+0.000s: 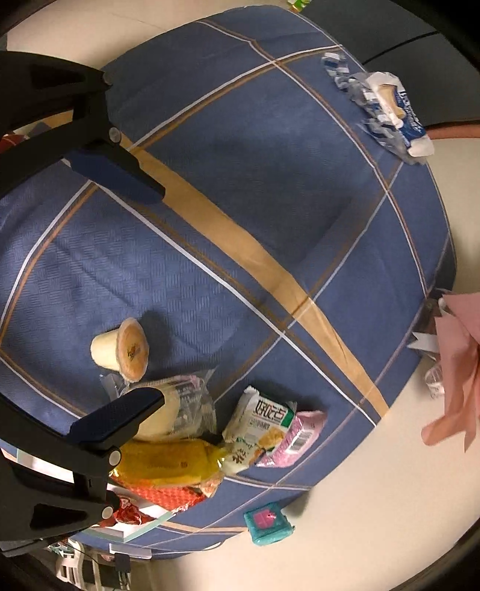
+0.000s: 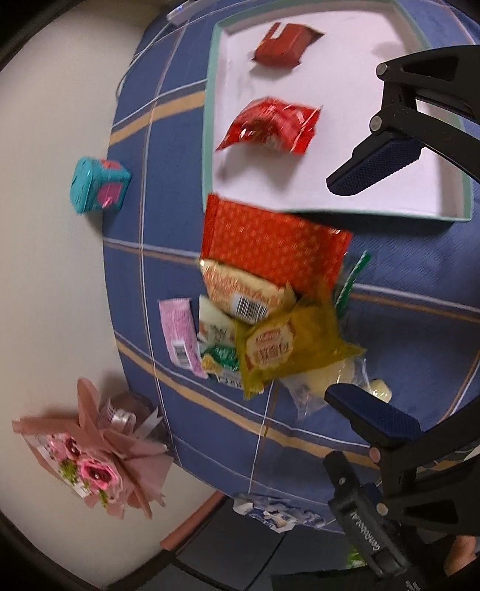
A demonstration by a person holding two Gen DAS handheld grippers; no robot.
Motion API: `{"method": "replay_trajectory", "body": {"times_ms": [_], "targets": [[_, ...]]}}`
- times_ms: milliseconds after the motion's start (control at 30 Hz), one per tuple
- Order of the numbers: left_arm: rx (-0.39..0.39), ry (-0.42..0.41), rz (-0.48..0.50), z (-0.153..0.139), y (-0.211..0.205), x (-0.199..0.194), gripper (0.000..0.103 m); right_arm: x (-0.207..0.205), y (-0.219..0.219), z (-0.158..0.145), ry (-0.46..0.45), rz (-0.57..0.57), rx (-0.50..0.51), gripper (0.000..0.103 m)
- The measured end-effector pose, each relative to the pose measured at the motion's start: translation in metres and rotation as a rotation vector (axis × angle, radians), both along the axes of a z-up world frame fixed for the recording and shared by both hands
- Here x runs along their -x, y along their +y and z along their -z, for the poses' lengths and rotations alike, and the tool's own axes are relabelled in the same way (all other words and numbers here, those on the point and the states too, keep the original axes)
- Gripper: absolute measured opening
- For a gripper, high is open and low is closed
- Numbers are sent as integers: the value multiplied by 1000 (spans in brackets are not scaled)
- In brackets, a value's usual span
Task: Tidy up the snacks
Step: 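Grasp the yellow bread bag with the right gripper while the left gripper approaches the clear bun bag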
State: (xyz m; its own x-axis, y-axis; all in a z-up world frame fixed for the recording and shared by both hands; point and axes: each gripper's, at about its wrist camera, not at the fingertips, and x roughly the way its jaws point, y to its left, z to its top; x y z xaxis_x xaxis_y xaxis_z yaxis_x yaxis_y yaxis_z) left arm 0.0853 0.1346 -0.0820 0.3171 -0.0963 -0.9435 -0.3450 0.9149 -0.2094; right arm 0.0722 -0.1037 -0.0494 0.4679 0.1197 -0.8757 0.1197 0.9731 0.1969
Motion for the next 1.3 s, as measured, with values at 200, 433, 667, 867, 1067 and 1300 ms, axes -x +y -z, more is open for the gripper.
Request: {"method": "replay_trajectory", "body": {"times_ms": [200,433,667,867,1067,1300], "targets": [[15,15,3,10,-2,-13,99,-16,13,5,-18,-42,4,97],[40,24,-1,16,-5,-28,99,-33,20,19,1,-56,3,89],[73,42,12,26,-6,-41,99,-45,29,32,19,-76,-3,78],[98,65,11,32,-3,-45,99,-49,39,39,23,-99,25,69],[105,57,36,32,-7,-46,99,-48,35,38,16,-92,9,60],[129,43,64,29,-15,-51,99,-42,27,30,5,-70,-34,49]]}}
